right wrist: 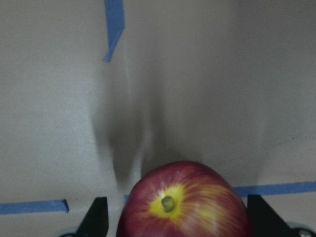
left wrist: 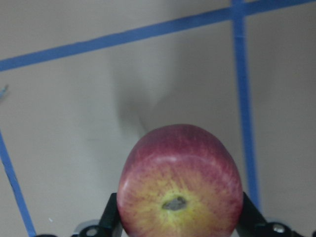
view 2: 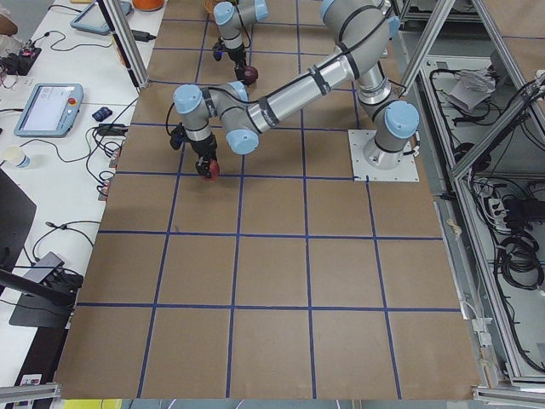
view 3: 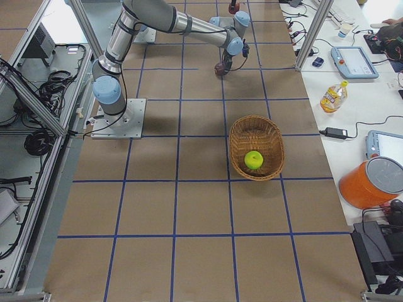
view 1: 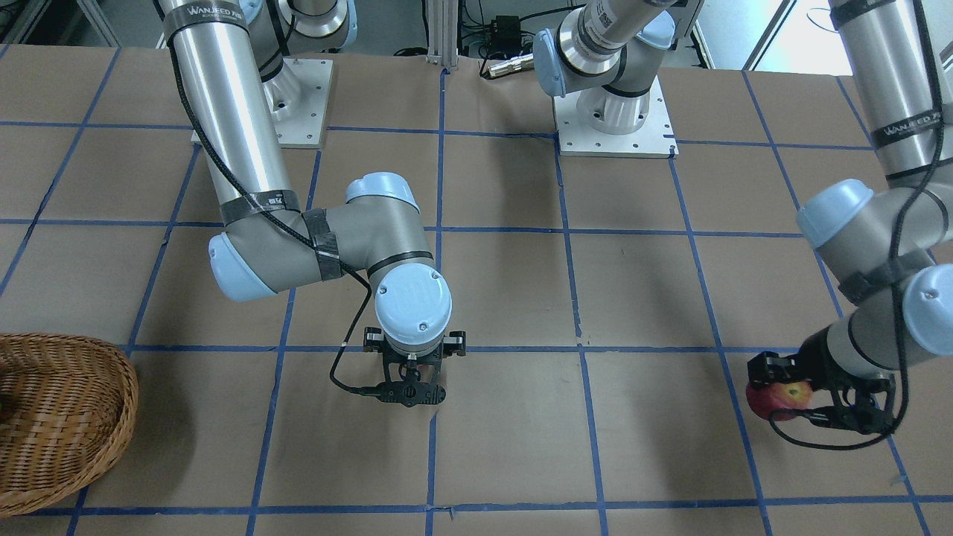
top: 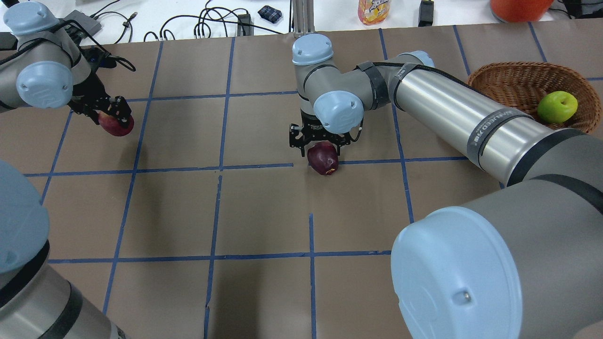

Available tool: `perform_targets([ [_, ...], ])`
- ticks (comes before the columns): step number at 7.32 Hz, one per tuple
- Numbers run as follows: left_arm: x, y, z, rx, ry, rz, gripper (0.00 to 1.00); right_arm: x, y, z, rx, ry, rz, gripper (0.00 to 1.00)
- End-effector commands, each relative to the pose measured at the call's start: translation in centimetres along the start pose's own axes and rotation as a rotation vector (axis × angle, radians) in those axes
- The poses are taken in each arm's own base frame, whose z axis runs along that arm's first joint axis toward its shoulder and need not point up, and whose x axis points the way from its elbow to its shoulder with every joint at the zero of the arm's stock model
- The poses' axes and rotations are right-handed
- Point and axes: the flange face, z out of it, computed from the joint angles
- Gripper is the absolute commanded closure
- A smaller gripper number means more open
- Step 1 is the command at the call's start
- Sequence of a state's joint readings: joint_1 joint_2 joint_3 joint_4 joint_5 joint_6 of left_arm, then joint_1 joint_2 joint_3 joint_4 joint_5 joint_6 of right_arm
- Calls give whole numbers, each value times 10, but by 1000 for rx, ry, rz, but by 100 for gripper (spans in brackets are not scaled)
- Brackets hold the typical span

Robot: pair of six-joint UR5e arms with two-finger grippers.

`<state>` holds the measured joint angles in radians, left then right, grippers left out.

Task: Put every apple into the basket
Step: 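Carry red apple to center while right places dark red apple in basket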

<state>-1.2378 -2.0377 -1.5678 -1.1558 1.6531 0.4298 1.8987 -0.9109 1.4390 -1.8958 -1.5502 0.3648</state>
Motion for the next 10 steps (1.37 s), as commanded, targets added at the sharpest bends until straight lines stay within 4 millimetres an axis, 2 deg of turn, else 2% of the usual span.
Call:
perform_targets([
  [1,86,52,-20,2,24,-89,69,6,7,11,-33,9,7,48],
  [2,119,68,-23,2,21,-131,69,5,11,12,-56,0,8,72],
  [3,159,81,-33,17,33,-176,69,5,9,8,-48,-7,9,100],
  [4,202,87,-41,30,36,-205,69,17,2,-9,-24,-17,27,100],
  [5,251,94,-54,55,37,-215,68,37,-2,-39,12,-35,53,100],
  [6,301,101,-44,45,36,-288,68,90,-19,-71,19,-49,120,100],
  [7,350,104,-33,75,45,-329,65,157,-38,-98,27,-64,148,100],
  [8,387,102,-20,119,63,-349,63,217,-50,-129,47,-78,156,100],
  [9,419,103,1,122,73,-375,63,273,-62,-143,63,-81,136,100],
  [10,452,105,19,96,166,-395,63,336,-70,-144,72,-37,107,100],
])
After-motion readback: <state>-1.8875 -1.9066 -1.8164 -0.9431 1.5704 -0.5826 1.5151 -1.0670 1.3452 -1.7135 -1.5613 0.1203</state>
